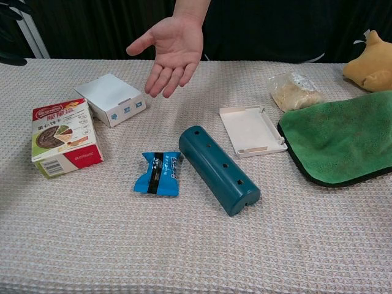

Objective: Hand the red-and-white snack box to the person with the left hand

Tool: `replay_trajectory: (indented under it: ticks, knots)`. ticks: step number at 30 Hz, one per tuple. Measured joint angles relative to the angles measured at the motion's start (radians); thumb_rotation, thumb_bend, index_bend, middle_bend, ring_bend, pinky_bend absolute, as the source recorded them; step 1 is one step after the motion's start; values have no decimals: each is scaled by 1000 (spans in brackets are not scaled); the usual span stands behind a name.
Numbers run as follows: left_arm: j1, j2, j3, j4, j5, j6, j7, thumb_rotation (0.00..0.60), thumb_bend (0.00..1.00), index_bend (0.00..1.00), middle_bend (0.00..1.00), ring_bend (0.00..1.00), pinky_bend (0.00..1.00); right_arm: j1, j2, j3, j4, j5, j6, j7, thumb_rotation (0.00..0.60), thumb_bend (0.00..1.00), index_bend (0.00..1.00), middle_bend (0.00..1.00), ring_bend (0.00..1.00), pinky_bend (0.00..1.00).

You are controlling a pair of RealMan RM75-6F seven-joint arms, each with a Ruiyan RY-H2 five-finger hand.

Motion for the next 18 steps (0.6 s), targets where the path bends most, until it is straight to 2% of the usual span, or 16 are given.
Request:
replay_trajectory:
  ticks: [10, 14, 18]
  knots:
    - [-3, -1, 10, -8, 7, 12, 6, 600, 123, 103, 122, 122, 264, -3, 4, -9, 1, 4, 13, -8, 600, 453, 0, 0, 0, 44]
    - [-1, -2, 15, -13, 17, 19, -3, 600, 28, 103, 130, 122, 270, -5, 6, -11, 3, -1, 23, 1, 600, 453, 0, 0, 0, 43]
    - [2, 4, 36, -13, 53, 28, 17, 600, 20, 103, 131, 122, 280, -9, 5, -18, 1, -16, 41, -1, 600, 453, 0, 0, 0, 44]
